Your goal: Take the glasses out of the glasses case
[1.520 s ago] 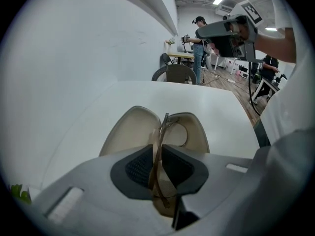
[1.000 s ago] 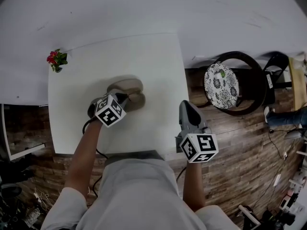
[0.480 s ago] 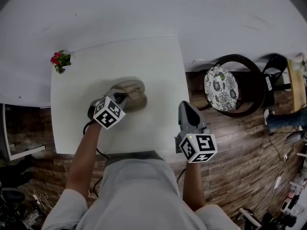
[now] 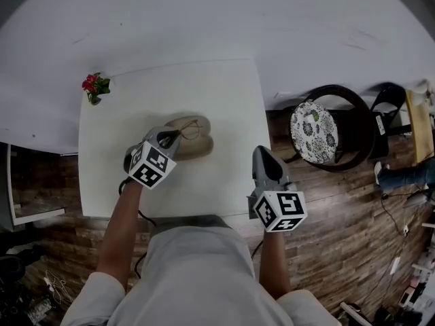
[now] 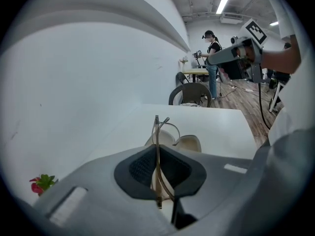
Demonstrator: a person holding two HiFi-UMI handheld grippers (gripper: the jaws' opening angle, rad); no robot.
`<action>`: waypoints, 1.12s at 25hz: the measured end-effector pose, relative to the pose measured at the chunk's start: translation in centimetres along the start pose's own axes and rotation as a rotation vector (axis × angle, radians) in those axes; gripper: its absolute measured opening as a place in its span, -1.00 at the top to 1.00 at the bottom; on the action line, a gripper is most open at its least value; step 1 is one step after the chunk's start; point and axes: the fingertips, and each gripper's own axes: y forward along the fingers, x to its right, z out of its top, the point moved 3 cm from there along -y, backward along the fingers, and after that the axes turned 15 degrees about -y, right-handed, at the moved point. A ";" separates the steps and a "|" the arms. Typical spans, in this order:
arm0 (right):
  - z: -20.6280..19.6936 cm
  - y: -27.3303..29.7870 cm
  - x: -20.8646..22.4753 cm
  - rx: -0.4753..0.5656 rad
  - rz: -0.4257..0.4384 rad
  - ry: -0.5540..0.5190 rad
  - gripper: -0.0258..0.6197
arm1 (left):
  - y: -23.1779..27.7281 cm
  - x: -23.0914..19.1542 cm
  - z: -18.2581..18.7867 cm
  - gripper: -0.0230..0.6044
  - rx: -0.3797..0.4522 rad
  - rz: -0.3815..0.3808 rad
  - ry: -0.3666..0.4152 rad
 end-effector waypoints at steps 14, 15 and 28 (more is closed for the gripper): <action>1.1 -2.2 -1.5 0.039 -0.006 0.006 0.91 | -7.2 0.3 2.8 0.85 0.206 0.113 -0.057; 1.2 -2.3 -1.6 0.042 -0.008 0.006 0.91 | -7.8 0.2 3.0 0.85 0.227 0.122 -0.062; 2.4 -2.9 -2.3 0.065 -0.020 -0.006 0.91 | -15.1 -0.1 4.8 0.85 0.454 0.252 -0.122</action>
